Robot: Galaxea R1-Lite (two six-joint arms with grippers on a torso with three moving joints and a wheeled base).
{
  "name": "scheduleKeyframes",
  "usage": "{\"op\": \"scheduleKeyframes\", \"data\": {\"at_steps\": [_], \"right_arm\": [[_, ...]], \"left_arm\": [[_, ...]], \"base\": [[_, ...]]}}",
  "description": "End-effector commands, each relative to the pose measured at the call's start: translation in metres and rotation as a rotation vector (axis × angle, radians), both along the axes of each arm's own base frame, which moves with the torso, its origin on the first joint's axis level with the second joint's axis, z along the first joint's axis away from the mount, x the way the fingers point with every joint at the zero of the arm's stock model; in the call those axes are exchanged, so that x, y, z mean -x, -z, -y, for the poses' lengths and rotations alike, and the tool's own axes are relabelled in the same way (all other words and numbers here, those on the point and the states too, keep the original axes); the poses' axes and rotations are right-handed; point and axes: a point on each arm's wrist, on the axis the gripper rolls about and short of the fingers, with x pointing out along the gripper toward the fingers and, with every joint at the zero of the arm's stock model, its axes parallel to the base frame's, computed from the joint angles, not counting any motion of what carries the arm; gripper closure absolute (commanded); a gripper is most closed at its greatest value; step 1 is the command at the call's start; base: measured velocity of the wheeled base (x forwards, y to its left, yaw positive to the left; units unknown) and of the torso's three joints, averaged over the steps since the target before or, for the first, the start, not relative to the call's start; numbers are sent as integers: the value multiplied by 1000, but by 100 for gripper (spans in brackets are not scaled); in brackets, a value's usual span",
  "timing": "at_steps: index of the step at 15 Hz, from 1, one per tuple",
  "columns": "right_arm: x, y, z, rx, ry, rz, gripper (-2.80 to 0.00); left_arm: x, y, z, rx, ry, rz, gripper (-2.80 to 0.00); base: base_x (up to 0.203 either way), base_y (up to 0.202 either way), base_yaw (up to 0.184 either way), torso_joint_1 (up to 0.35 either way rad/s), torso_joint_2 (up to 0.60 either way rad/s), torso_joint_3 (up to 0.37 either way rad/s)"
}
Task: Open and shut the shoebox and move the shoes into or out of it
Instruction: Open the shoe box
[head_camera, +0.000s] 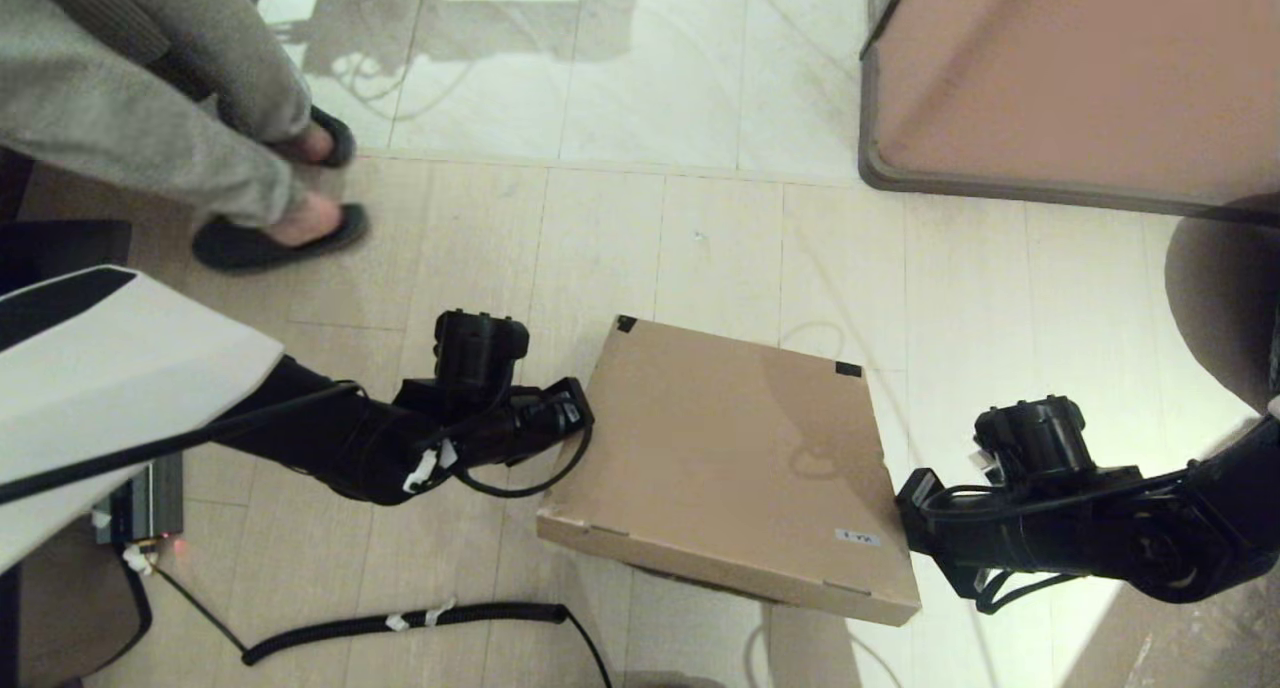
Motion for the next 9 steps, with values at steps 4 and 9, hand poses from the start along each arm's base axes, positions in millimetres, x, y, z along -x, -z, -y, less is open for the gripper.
{"op": "scheduleKeyframes", "data": {"at_steps": [4, 9], "right_arm": [[4, -17, 15, -78, 73, 16, 0], [14, -26, 29, -130, 119, 14, 0]], "left_arm": [[3, -21, -2, 19, -4, 31, 0], [6, -42, -5, 36, -8, 66, 0]], "base": [[0, 0, 0, 0, 0, 0], [0, 0, 0, 0, 0, 0]]}}
